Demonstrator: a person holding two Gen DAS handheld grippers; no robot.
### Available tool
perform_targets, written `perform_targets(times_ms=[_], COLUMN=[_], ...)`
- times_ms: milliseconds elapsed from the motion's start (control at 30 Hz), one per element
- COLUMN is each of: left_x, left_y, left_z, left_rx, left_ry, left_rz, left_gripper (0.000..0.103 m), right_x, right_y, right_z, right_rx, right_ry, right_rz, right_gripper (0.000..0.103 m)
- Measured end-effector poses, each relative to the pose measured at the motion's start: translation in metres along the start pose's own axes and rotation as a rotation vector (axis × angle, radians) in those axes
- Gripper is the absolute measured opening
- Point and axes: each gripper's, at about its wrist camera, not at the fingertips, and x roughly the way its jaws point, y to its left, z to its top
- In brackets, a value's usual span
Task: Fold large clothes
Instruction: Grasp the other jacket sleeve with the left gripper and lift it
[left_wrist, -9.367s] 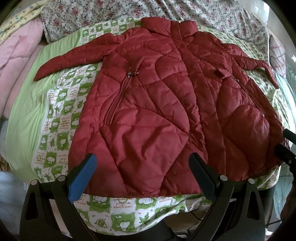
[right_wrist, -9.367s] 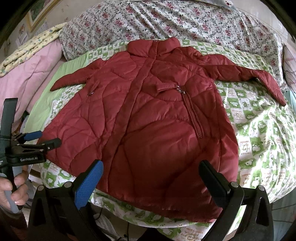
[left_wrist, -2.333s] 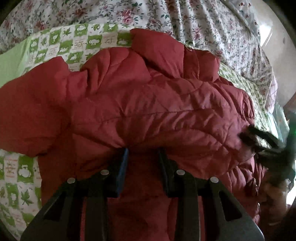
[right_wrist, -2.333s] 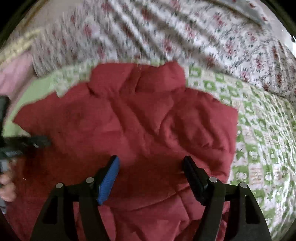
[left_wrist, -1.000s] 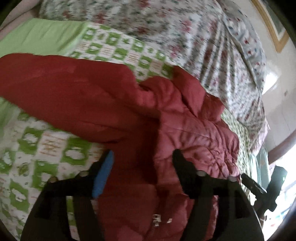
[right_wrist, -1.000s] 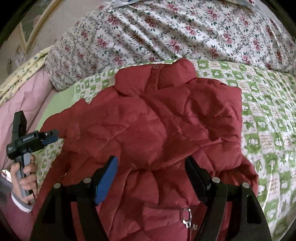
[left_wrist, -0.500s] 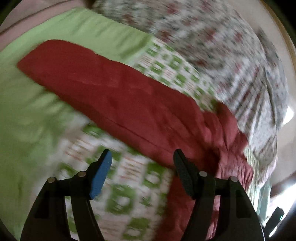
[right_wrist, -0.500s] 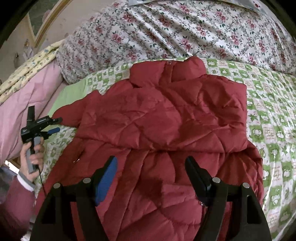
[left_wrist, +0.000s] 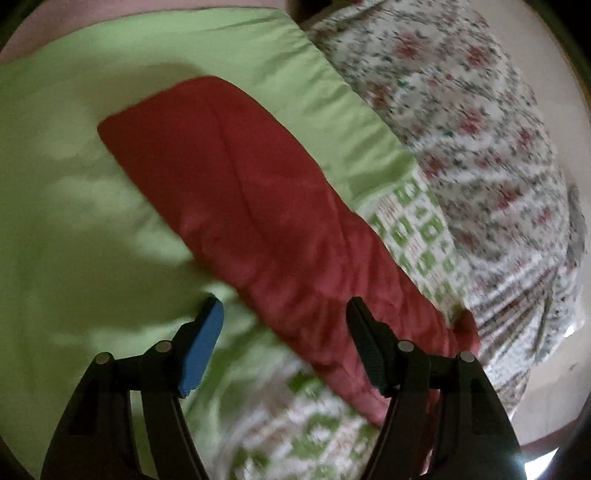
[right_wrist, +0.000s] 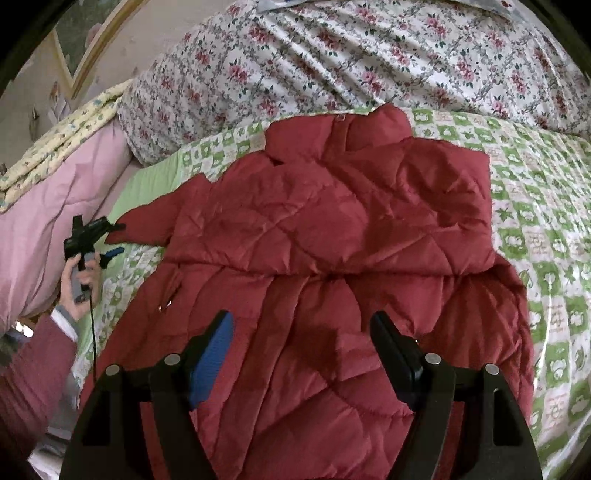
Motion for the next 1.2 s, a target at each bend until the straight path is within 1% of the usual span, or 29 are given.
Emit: perform_targets(times_ms=[100,267,333,400,433,500,567,700,833,867,933,1067,1200], left_x=[0.007,0.009,0.007,0.004,0.001,-0.009,-0.019,-0.04,-0.057,-0.061,-0.064,-0.064,-0.059], left_y=[0.004,0.008,0.007,0.002,-0.002,-0.015,-0.03,-0.069,-0.107,-0.12,-0.139,-0.174,-0.195], left_z=[0.011,0.023,0.026,0.026,0.026,0.024,0.021,0.005,-0.022,-0.032,-0.049,-0.087,-0.12], left_rx=[-0.022,-0.023,-0.016,0.013,0.029,0.08,0.122,0.22,0.299,0.323,0.366,0.453,0.484], left_ry=[-0.021,-0.046,-0.054,-0.05,-0.049,-0.063,-0.075,-0.085,-0.072,-0.066,-0.049,-0.01,0.046], left_rz=[0.006,0.026,0.025,0.001,-0.012,-0.025,-0.045,-0.121,-0.228,-0.256,-0.284,-0.319,-0.359], left_gripper=[0.068,0.067,0.048,0.018,0.014,0.009,0.009,0.007,0.007,0.007,0.007,0.007,0.007], right_x=[0.002,0.002,0.001,0.0,-0.001,-0.001,-0.001,-0.002,-0.003,-0.004,-0.006,-0.011,-0.012], right_y=[0.002,0.002,0.001,0.001,0.0,0.0,0.0,0.002,-0.001,-0.003,-0.007,-0.015,-0.026], right_z=[-0.004,-0.007,-0.007,-0.007,-0.006,-0.005,-0.005,-0.004,-0.004,-0.004,-0.005,-0.004,-0.005], right_rx=[-0.007,-0.004,-0.004,-0.005,-0.005,-0.005,-0.008,-0.006,0.004,0.013,0.026,0.054,0.097], right_ry=[0.013,0.022,0.021,0.017,0.015,0.011,0.006,0.002,-0.004,-0.003,-0.006,-0.021,-0.025], right_rz=[-0.003,-0.011,-0.013,-0.012,-0.011,-0.009,-0.012,0.001,0.0,0.002,0.007,0.002,0.013], right_gripper=[0.078,0.078,0.078,0.078,0.078,0.078,0.078,0.078,0.078,0.078,0.078,0.078,0.078])
